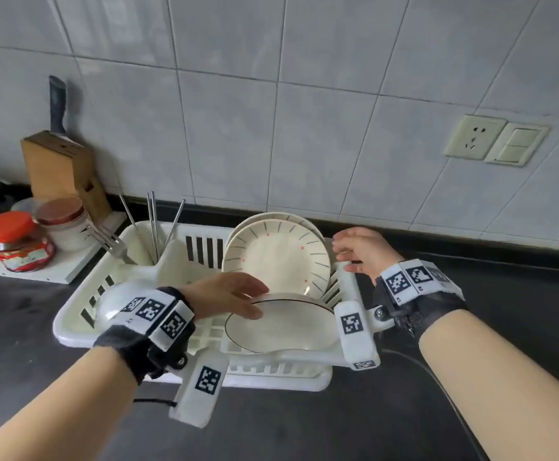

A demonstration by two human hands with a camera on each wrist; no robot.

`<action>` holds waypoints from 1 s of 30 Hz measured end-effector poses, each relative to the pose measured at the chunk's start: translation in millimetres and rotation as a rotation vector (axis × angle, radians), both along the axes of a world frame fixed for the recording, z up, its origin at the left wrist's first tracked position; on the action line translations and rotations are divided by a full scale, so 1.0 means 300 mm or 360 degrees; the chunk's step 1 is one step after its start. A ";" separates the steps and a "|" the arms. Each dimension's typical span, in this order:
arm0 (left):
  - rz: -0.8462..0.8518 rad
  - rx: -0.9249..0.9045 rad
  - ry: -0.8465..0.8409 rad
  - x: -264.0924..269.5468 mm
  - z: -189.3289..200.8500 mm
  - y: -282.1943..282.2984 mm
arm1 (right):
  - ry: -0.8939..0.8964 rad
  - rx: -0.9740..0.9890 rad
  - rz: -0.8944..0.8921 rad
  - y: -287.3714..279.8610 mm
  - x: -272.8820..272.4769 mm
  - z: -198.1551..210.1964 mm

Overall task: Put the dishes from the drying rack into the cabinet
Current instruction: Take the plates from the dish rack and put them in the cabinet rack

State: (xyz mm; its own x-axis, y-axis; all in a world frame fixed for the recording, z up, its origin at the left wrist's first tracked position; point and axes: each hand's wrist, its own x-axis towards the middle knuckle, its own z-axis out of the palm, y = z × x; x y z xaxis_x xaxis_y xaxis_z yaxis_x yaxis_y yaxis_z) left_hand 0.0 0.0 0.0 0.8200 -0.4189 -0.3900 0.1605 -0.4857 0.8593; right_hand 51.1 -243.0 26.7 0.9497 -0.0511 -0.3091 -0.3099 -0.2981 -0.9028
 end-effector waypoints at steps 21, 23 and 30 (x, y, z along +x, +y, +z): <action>0.1393 -0.0906 0.0024 0.099 0.070 0.118 | 0.0175 -0.0157 0.0146 -0.006 0.078 -0.058; 0.1446 -0.0925 0.0062 0.092 0.049 0.123 | 0.0112 -0.0373 0.0208 0.012 0.081 -0.060; 0.1551 -0.0907 0.0166 0.075 -0.008 0.128 | -0.0023 -0.0945 0.0351 0.053 0.107 -0.083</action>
State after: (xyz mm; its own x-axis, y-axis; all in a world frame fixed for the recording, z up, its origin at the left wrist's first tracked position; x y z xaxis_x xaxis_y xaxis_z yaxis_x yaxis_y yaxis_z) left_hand 22.4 38.3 -2.3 0.8687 0.2422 -0.4321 0.3399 0.3433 0.8756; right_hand 83.2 -227.2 1.8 0.9613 -0.0129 -0.2753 -0.1733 -0.8051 -0.5673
